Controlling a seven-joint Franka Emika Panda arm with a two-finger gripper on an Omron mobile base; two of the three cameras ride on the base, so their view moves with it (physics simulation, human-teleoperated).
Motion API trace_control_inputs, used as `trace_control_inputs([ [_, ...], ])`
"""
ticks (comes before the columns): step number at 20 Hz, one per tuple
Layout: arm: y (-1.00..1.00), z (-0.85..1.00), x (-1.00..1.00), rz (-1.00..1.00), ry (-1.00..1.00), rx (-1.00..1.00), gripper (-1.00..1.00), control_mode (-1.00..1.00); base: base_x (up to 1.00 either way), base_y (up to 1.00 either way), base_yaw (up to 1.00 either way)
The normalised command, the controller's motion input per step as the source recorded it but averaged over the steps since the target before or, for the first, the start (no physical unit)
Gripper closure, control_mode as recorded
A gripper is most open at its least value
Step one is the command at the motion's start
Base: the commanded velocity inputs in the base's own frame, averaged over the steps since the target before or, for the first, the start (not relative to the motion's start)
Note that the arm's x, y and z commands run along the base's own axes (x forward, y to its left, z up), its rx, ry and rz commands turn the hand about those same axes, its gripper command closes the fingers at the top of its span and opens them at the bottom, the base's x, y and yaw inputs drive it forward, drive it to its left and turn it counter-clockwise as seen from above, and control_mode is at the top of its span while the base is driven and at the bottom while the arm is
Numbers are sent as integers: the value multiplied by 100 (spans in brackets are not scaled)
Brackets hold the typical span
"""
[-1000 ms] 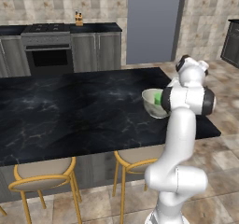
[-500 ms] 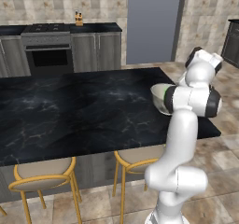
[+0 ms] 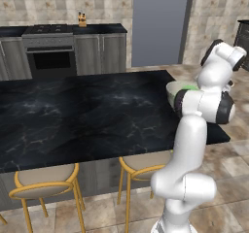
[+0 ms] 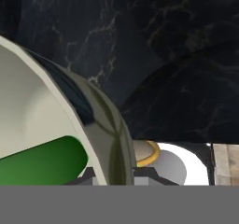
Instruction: Place the cup inside the bowl on the dining table and move the bowl to any counter.
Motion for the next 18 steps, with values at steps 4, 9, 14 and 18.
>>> trace_control_inputs([
  [4,-26,38,-30,0,0,0,100,-100,0,0,0],
  [9,-26,31,-35,0,0,0,100,-100,0,0,0],
  [14,-28,23,-34,0,0,0,100,-100,0,0,0],
  [18,-24,24,-44,0,0,0,100,-100,0,0,0],
])
